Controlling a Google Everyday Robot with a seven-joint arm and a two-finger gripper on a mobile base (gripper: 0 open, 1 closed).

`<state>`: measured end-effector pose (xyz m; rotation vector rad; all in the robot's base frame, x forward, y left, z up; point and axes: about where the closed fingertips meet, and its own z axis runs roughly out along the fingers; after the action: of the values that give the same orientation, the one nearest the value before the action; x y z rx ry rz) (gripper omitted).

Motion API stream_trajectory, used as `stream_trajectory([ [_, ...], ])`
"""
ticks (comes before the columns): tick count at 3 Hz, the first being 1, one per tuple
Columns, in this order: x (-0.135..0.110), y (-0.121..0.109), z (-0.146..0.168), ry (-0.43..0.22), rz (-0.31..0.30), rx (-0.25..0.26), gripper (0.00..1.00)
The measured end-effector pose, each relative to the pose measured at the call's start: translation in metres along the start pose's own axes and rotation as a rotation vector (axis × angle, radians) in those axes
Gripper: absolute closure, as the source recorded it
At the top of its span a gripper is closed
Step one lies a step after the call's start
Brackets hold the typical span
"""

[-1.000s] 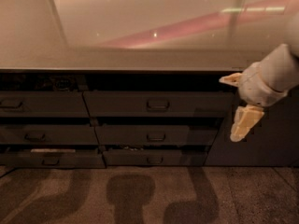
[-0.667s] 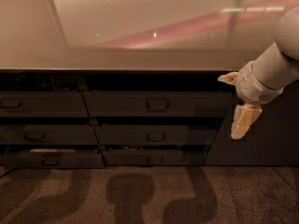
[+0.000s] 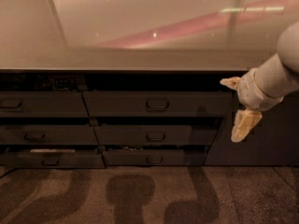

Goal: Open top drawer

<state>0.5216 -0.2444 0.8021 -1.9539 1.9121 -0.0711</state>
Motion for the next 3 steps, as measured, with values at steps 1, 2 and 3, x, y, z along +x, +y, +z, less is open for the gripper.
stream_trajectory([
  [1, 0.0231, -0.0067, 0.0252, -0.004, -0.010, 0.089, 0.00],
  [2, 0.0230, -0.0164, 0.0235, -0.003, -0.011, 0.127, 0.00],
  [3, 0.0231, -0.0165, 0.0236, -0.003, -0.011, 0.127, 0.00],
])
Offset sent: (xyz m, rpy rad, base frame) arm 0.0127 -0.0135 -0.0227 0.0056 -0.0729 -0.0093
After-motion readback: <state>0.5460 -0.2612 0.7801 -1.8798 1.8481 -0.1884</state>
